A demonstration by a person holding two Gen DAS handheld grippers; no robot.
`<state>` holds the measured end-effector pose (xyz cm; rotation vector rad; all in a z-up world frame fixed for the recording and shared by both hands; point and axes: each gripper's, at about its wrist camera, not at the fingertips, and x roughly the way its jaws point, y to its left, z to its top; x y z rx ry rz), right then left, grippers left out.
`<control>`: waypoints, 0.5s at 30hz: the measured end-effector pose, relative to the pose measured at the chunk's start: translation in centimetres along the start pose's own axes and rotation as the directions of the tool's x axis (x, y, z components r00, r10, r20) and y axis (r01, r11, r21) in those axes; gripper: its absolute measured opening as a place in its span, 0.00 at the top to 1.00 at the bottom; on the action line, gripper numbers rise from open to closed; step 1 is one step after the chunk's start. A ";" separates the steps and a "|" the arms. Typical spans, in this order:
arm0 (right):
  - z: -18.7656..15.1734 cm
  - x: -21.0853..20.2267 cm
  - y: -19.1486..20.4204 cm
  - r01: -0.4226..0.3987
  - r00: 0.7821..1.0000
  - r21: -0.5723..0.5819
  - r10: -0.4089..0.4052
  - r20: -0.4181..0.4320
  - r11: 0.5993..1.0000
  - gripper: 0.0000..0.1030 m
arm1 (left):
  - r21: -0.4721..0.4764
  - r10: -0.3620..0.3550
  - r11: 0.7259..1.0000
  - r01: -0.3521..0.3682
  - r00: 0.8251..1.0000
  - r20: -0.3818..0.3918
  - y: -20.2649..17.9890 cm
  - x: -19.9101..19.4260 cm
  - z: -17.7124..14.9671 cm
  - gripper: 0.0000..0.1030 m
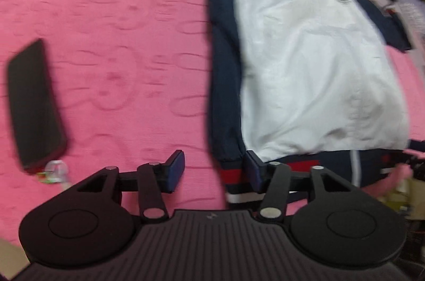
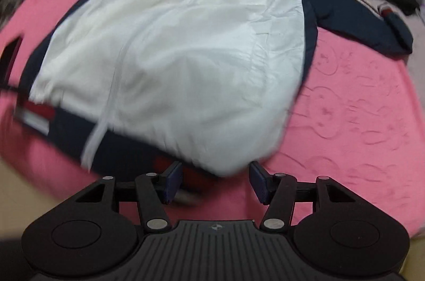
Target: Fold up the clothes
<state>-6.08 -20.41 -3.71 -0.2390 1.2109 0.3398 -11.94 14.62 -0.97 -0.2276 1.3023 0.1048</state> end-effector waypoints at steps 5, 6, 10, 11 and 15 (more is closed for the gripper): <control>1.5 -0.5 4.4 -0.088 0.990 -0.277 0.115 0.083 0.957 0.30 | 0.008 0.116 0.993 -0.117 0.991 0.073 0.7 -1.5 0.6 0.47; 1.5 -0.9 3.8 -0.103 0.987 -0.250 0.131 0.095 0.963 0.30 | 0.021 0.094 0.995 -0.096 0.992 0.088 0.4 -1.6 0.9 0.43; 0.1 -1.1 -1.1 -0.015 0.999 0.035 0.013 0.046 0.999 0.31 | 0.040 -0.031 0.999 0.027 0.995 0.095 -1.3 -0.7 1.7 0.33; -0.3 -1.0 -2.4 0.010 1.000 0.088 -0.012 0.023 0.996 0.31 | 0.038 -0.049 0.998 0.046 0.995 0.088 -1.6 -0.3 1.6 0.28; -0.6 0.4 -3.5 0.029 1.000 0.099 -0.028 -0.013 0.995 0.33 | 0.069 0.006 0.998 -0.009 0.999 0.052 -2.7 2.0 1.2 0.24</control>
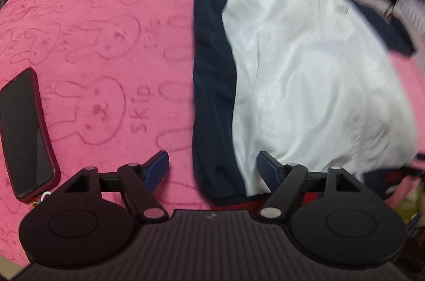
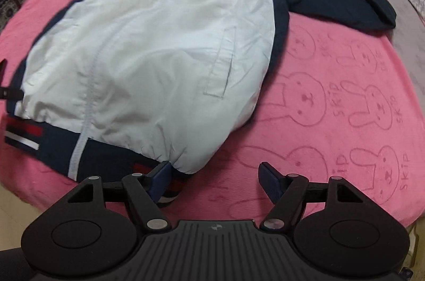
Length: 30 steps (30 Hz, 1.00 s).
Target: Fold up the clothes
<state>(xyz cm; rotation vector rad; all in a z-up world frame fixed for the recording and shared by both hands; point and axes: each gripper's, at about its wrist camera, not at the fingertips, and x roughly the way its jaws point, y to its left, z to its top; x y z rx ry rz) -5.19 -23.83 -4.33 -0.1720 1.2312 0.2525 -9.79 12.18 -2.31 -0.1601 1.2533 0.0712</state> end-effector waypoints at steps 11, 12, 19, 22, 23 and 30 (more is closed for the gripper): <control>3.6 -3.9 8.6 -0.168 0.953 -0.233 0.218 0.211 0.958 0.31 | 0.024 0.113 0.993 -0.112 0.991 -0.067 -0.2 2.0 0.4 0.17; 2.9 -4.0 7.3 -0.143 0.962 -0.212 0.186 0.198 0.967 0.33 | 0.027 0.120 0.993 -0.118 0.990 -0.071 -0.2 2.3 0.5 0.14; -4.5 -3.0 2.2 0.130 0.990 -0.458 -0.086 0.116 0.879 0.46 | 0.089 0.143 0.987 -0.136 0.987 -0.075 -0.6 3.2 1.0 0.10; -5.5 -1.3 2.8 0.150 0.986 -0.544 -0.085 0.142 0.826 0.49 | 0.117 0.148 0.984 -0.138 0.985 -0.084 -0.7 3.4 1.3 0.09; -5.6 -0.7 3.0 0.154 0.985 -0.563 -0.079 0.156 0.812 0.50 | 0.128 0.151 0.982 -0.139 0.985 -0.088 -0.9 3.5 1.3 0.08; -2.0 0.1 5.4 0.132 0.957 -0.486 0.016 0.288 0.864 0.68 | 0.196 0.168 0.970 -0.145 0.980 -0.106 -1.5 3.9 1.8 0.06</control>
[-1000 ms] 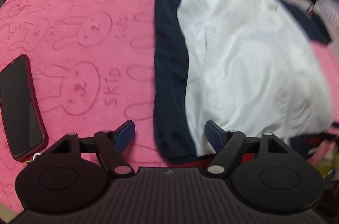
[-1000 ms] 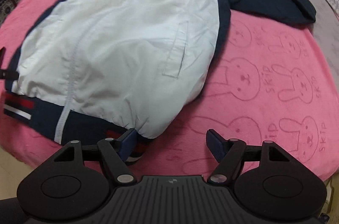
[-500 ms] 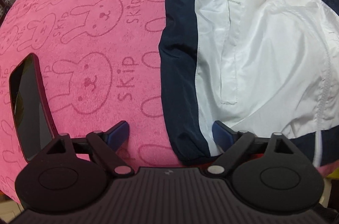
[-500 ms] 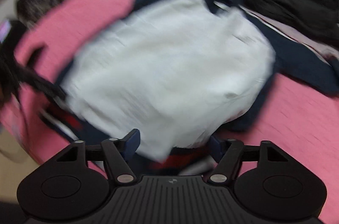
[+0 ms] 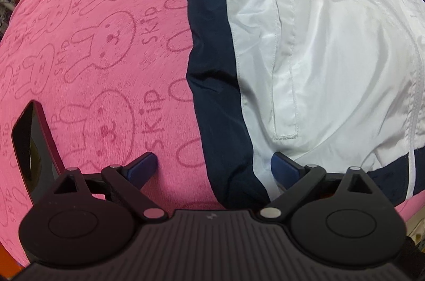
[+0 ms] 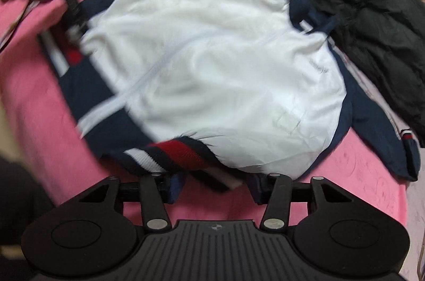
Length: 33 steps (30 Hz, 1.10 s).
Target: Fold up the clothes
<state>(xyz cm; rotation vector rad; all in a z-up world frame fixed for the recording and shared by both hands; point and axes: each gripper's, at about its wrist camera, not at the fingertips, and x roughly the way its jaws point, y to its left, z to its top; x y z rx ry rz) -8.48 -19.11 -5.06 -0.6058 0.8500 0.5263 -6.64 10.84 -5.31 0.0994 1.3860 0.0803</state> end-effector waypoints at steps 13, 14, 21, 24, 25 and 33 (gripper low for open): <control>-3.7 -4.0 -0.4 0.248 0.938 0.253 -0.166 -0.305 0.935 0.93 | 0.068 -0.010 0.998 0.011 1.000 -0.021 -1.0 -0.1 0.3 0.04; -4.3 -3.8 -0.3 0.260 0.921 0.274 -0.152 -0.359 0.926 0.96 | 0.068 -0.011 0.998 0.013 1.000 -0.025 -1.0 -0.1 0.4 0.04; -7.6 -5.0 -3.7 0.259 0.901 0.458 -0.041 -0.432 0.850 0.88 | 0.065 -0.046 0.997 0.048 0.999 -0.029 -0.9 -0.1 0.2 0.04; -5.7 -6.2 -4.5 0.161 0.956 0.464 -0.021 -0.293 0.871 0.45 | 0.052 -0.061 0.997 0.062 0.998 -0.027 -0.9 0.2 0.1 0.03; -4.6 -5.9 -4.6 0.111 0.972 0.485 0.008 -0.236 0.867 0.48 | 0.052 -0.062 0.997 0.063 0.998 -0.027 -0.9 0.1 0.1 0.03; 0.2 -0.7 -3.3 0.097 0.964 0.380 0.009 -0.266 0.920 0.62 | 0.032 -0.088 0.996 0.089 0.996 -0.016 -1.1 -0.2 -0.8 0.01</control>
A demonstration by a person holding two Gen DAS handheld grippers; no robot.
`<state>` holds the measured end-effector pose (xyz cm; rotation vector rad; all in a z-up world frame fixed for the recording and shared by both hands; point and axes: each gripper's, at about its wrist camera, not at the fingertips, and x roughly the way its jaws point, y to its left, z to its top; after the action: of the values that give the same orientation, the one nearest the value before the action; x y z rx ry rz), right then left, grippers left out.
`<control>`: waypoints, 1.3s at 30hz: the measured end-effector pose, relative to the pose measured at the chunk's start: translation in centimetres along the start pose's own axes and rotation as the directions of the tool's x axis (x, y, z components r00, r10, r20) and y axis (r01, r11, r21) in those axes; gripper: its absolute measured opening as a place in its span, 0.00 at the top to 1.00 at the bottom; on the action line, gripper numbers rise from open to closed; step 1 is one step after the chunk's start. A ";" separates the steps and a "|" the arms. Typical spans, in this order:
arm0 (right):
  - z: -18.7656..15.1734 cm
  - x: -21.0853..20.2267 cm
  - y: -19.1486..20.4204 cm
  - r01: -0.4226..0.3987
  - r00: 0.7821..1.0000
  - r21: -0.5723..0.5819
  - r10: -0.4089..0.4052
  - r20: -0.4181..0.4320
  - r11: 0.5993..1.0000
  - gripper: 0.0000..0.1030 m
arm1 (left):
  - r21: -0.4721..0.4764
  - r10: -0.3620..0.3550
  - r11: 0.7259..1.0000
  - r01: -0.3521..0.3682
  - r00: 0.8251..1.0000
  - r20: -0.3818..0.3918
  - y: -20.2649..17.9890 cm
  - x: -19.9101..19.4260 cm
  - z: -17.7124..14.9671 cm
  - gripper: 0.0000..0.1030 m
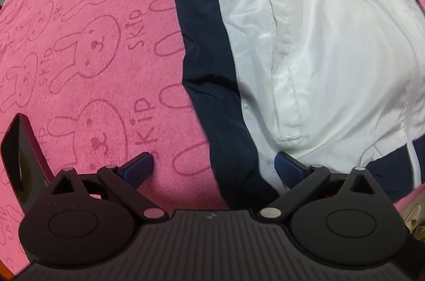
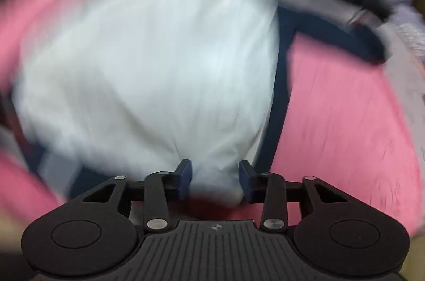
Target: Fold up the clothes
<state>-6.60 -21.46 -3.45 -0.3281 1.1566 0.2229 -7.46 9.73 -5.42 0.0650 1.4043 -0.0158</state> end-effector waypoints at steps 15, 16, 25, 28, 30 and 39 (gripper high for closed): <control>8.9 0.0 4.1 -0.103 0.981 -0.210 0.134 0.143 0.972 0.58 | -0.059 -0.064 0.996 0.062 0.997 -0.034 -0.5 -0.6 -2.6 0.01; 8.7 1.6 4.6 -0.085 0.989 -0.215 0.108 0.100 0.973 0.58 | -0.083 -0.065 0.995 0.063 0.997 -0.028 -0.4 -0.9 -2.8 0.01; 9.5 -1.2 1.2 -0.080 0.995 -0.246 0.093 0.041 0.966 0.54 | -0.246 0.045 0.969 0.009 0.976 0.211 6.4 -6.0 -1.5 0.13; 15.3 -0.2 0.7 -0.099 0.979 -0.216 0.134 0.154 0.971 0.52 | -0.191 0.080 0.981 -0.021 0.949 0.307 6.2 -4.7 3.4 0.13; 19.5 1.3 2.1 -0.130 0.955 -0.240 0.187 0.231 0.962 0.52 | -0.159 0.059 0.987 -0.008 0.946 0.318 5.7 -3.0 5.6 0.12; 36.6 15.4 13.6 -0.316 0.914 -0.391 0.388 0.119 0.864 0.25 | -0.128 0.059 0.992 -0.024 0.959 0.277 3.1 1.2 2.5 0.03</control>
<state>26.16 4.68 -6.22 -0.4084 0.9694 0.7878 -4.62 12.73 -6.07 -0.0108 1.1165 0.0935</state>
